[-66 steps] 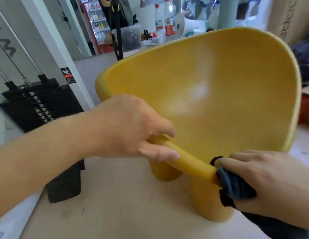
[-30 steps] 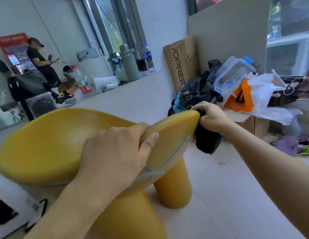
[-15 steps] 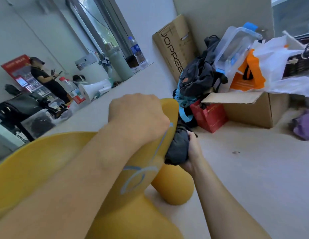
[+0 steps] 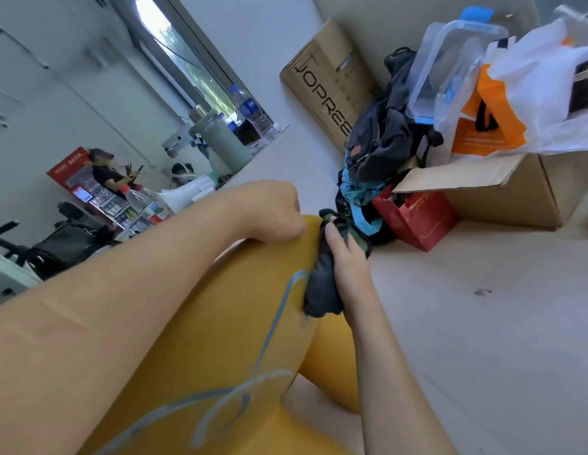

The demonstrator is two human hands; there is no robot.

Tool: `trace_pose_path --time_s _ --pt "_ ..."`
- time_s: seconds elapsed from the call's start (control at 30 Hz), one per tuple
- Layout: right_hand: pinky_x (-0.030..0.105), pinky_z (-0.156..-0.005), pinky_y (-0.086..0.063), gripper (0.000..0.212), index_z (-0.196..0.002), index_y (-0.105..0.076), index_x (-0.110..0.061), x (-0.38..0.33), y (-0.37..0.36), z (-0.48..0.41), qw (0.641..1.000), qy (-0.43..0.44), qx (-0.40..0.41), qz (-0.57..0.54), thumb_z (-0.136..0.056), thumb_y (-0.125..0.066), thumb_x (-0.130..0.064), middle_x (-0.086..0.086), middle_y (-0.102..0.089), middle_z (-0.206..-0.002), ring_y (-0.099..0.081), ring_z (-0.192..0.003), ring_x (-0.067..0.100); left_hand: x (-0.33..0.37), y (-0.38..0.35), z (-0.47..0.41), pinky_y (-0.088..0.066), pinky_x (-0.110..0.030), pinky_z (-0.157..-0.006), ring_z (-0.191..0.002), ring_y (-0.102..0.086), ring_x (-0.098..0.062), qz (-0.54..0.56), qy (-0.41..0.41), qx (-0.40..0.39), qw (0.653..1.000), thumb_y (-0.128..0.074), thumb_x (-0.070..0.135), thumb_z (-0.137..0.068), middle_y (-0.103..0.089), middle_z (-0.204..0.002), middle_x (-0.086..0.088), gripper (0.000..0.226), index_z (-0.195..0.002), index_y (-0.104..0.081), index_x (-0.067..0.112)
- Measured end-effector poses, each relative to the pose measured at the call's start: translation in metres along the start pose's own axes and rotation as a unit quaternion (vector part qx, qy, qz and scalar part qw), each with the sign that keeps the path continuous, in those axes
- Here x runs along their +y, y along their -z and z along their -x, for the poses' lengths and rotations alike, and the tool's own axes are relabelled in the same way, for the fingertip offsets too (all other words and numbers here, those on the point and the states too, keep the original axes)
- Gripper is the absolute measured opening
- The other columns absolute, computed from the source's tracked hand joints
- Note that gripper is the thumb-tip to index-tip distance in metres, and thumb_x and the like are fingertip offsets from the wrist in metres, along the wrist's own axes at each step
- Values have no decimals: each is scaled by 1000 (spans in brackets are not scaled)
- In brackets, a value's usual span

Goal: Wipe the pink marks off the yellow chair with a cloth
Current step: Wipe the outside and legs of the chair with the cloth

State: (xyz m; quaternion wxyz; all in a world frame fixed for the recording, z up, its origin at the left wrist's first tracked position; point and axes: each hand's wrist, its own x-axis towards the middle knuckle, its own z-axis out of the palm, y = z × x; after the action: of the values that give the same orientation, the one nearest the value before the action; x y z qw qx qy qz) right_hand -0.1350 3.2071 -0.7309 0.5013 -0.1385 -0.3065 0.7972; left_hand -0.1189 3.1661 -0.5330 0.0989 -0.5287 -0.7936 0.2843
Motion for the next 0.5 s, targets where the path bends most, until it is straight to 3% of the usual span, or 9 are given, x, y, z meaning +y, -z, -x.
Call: trace_pose_path --time_s 0.07,0.17,0.23,0.3,0.37,0.43,0.5 --pt "38 -98 -48 28 -118 -61 -36 17 6 -11 998 -7 19 55 -91 -58 -45 -8 -66 -119 -60 -113 14 2 -3 2 -51 -38 -87 -99 -59 -28 -22 -3 13 1000 -45 28 -90 -66 -108 -11 32 -108 -66 10" --pt "48 -104 -45 55 -135 -49 -21 46 16 -19 977 -207 47 36 -91 -53 -54 8 -59 -131 -56 -119 29 9 -8 6 -52 -38 -77 -90 -58 -27 -36 8 17 999 -45 24 -87 -64 -97 -7 23 -97 -64 14" --pt "46 -103 -45 60 -131 -52 -11 64 21 -18 949 -308 61 8 -93 -47 -56 14 -60 -127 -57 -116 34 14 -9 3 -46 -33 -62 -78 -55 -25 -25 24 8 999 -42 18 -80 -58 -83 -5 14 -82 -56 15" --pt "42 -98 -47 49 -119 -59 -10 62 17 -16 942 -322 93 0 -95 -44 -50 14 -64 -117 -58 -111 33 22 -9 -1 -39 -28 -58 -77 -54 -25 -20 38 -6 999 -40 15 -76 -53 -78 -4 12 -79 -52 15" --pt "42 -98 -45 35 -115 -59 -21 49 13 -17 967 -233 93 53 -95 -41 -45 7 -63 -113 -58 -111 29 29 -13 -6 -38 -29 -63 -82 -52 -27 -41 41 -11 998 -39 16 -79 -48 -77 -1 9 -76 -48 18" --pt "38 -94 -44 23 -115 -52 -33 20 8 -18 985 -41 97 136 -95 -41 -32 -7 -60 -110 -56 -108 19 31 -17 -13 -39 -32 -69 -85 -49 -28 -58 39 4 998 -37 17 -84 -49 -81 -3 11 -78 -48 16" --pt "32 -87 -45 22 -112 -54 -35 -14 -2 -12 978 118 107 138 -94 -46 -26 -12 -62 -105 -56 -101 14 28 -19 -16 -39 -31 -72 -88 -49 -28 -47 28 13 998 -37 19 -89 -57 -98 -8 20 -95 -55 14"
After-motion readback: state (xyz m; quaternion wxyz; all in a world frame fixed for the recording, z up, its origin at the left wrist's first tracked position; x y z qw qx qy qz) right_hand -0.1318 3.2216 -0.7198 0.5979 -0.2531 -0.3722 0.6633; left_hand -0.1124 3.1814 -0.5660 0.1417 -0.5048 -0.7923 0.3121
